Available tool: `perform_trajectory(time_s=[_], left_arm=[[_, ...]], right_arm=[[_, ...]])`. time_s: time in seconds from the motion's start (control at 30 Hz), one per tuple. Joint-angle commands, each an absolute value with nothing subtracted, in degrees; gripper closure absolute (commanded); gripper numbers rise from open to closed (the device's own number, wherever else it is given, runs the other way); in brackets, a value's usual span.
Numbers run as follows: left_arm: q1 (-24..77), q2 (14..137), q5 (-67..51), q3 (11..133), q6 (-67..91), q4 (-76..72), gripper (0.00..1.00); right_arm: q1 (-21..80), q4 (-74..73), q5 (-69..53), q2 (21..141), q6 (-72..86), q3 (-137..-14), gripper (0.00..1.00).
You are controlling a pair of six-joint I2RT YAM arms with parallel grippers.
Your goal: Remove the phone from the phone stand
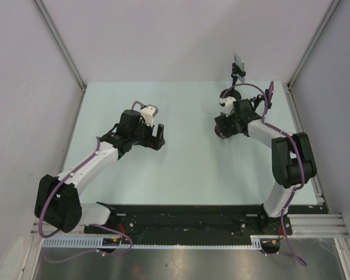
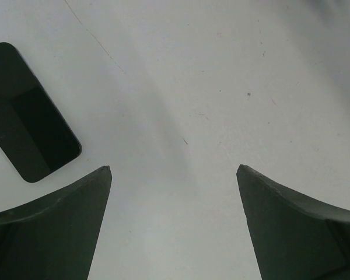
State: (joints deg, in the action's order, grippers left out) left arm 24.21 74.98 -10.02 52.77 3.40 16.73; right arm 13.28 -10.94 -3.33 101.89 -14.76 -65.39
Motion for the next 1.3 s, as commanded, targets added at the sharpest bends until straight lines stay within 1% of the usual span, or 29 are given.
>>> perform_trajectory(time_s=[0.0, 0.27, 0.47, 0.67, 0.87, 0.97, 1.0, 1.07, 1.27], left_arm=[[24.17, 74.35, -9.93, 53.0, 2.11, 14.33, 0.06], [24.17, 74.97, -10.63, 53.17, 2.72, 14.15, 0.07], [24.17, 74.97, -10.81, 53.26, 2.99, 13.98, 0.06], [24.17, 75.15, -11.34, 53.44, 3.25, 14.06, 0.06], [24.17, 74.71, -11.42, 53.26, 3.34, 13.97, 0.06], [24.17, 74.71, -11.86, 53.26, 3.69, 13.97, 0.06], [24.17, 74.71, -11.87, 53.26, 3.69, 13.97, 0.06], [24.17, 74.62, -11.87, 53.17, 3.78, 14.06, 0.06], [24.17, 74.44, -12.74, 53.17, 4.13, 14.06, 0.06]], right_arm=[[15.38, -12.3, -3.87, 101.7, -16.0, -67.85, 0.05], [20.38, -17.57, -3.08, 97.39, -12.57, -67.85, 0.18], [22.93, -17.84, -3.6, 95.45, -8.1, -67.85, 0.21], [25.31, -17.31, -2.55, 94.75, -6.77, -67.85, 0.25], [24.44, -18.72, -1.58, 90.53, -7.12, -67.85, 0.27], [23.38, -19.95, -0.09, 90.61, -8.0, -67.85, 0.27], [23.03, -20.13, 2.96, 90.79, -8.09, -67.85, 0.27], [21.45, -20.22, 4.13, 90.97, -8.09, -67.85, 0.27], [17.67, -19.07, 0.62, 92.28, -10.62, -67.85, 0.3]])
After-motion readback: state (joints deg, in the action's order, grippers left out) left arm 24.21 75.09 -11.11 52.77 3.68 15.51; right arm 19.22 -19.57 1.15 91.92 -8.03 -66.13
